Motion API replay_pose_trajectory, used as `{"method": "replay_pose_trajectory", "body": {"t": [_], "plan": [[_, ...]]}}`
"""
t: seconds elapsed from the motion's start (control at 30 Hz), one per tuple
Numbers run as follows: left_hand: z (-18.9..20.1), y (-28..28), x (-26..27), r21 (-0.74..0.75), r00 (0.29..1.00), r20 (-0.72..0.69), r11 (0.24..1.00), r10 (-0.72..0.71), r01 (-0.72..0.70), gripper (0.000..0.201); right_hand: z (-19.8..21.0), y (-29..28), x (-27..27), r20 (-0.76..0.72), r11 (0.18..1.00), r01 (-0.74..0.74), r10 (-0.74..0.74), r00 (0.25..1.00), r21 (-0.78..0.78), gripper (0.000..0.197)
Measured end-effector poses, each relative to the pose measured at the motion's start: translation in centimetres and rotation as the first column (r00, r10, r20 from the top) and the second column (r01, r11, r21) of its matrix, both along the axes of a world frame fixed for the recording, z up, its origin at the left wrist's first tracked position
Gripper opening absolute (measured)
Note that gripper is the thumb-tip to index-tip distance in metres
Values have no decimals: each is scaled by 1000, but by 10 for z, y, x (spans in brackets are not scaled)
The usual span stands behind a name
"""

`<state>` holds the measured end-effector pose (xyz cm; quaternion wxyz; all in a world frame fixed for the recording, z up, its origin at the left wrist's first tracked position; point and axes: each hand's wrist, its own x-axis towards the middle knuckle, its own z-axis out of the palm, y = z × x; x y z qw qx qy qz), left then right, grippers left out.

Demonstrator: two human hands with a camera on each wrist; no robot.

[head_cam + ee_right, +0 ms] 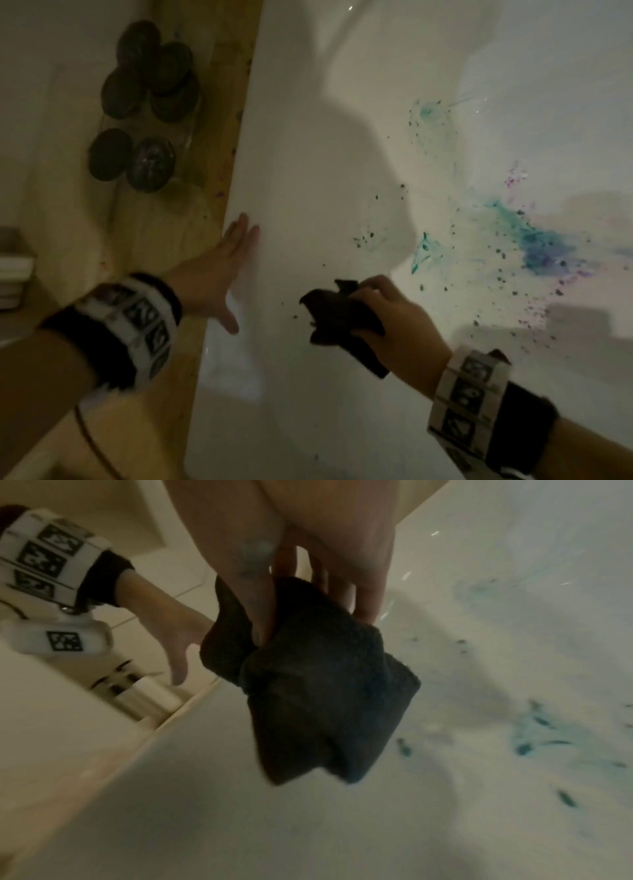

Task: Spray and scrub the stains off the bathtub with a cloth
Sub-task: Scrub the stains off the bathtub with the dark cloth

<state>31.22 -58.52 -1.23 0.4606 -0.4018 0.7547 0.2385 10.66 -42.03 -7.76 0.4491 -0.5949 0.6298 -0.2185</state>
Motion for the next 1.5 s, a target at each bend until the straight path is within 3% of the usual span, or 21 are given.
{"method": "replay_pose_trajectory", "body": {"t": [0.17,0.23,0.3,0.4,0.5,0.57,0.67,0.73,0.8,0.83,0.87,0.97,1.07,1.2,1.3,1.37,1.43,1.5], "plan": [[-22,38,17,-190,999,13,980,-53,54,145,-5,10,77,-4,916,-380,383,924,-132,38],[-24,37,20,-201,998,-48,979,-39,28,145,-12,-4,95,1,915,-379,383,924,-141,40],[-23,35,25,-207,993,-111,978,-46,22,146,-16,-25,96,-7,950,-301,301,954,-83,41],[-24,33,27,-186,986,-167,982,-16,-16,150,-35,-61,79,26,996,41,-39,999,-82,36],[-25,32,29,-210,989,-139,978,-47,17,150,-56,-101,42,-47,919,391,-389,920,48,31],[-23,32,28,-212,988,-150,977,-37,4,150,-59,-118,21,-126,893,433,-418,899,125,25],[-23,32,26,-217,988,-151,976,-46,12,152,-40,-97,25,-26,967,254,-255,967,-28,26],[-25,32,30,-240,980,-194,971,-39,-9,150,-18,-62,51,109,988,0,17,994,-155,30],[-28,33,32,-288,957,-286,957,-58,-28,131,-8,-41,82,83,953,-252,269,960,-167,29],[-31,33,33,-311,947,-314,950,-68,-35,120,-7,-42,92,63,948,-281,293,954,-149,29],[-32,32,33,-311,948,-313,950,-66,-37,116,-9,-49,98,60,961,-244,253,966,-129,29],[-30,29,33,-232,971,-236,972,-31,-26,147,-26,-85,92,110,990,79,-66,992,-115,31],[-28,27,33,-220,979,-203,975,-27,-19,154,-47,-122,56,66,930,363,-359,931,-64,28],[-26,27,28,-249,987,-153,968,-56,16,158,-66,-149,3,-68,898,436,-432,899,63,25],[-24,28,25,-255,991,-120,967,-58,25,160,-63,-124,-10,-82,956,294,-292,953,10,31],[-22,28,24,-256,992,-110,966,-57,28,160,-54,-90,4,38,991,99,-96,995,-92,34],[-21,28,21,-249,994,-97,968,-54,28,161,-46,-57,31,113,979,-146,163,980,-143,35],[-22,28,20,-242,996,-78,970,-44,24,161,-45,-41,58,70,937,-327,337,939,-121,38]]}}
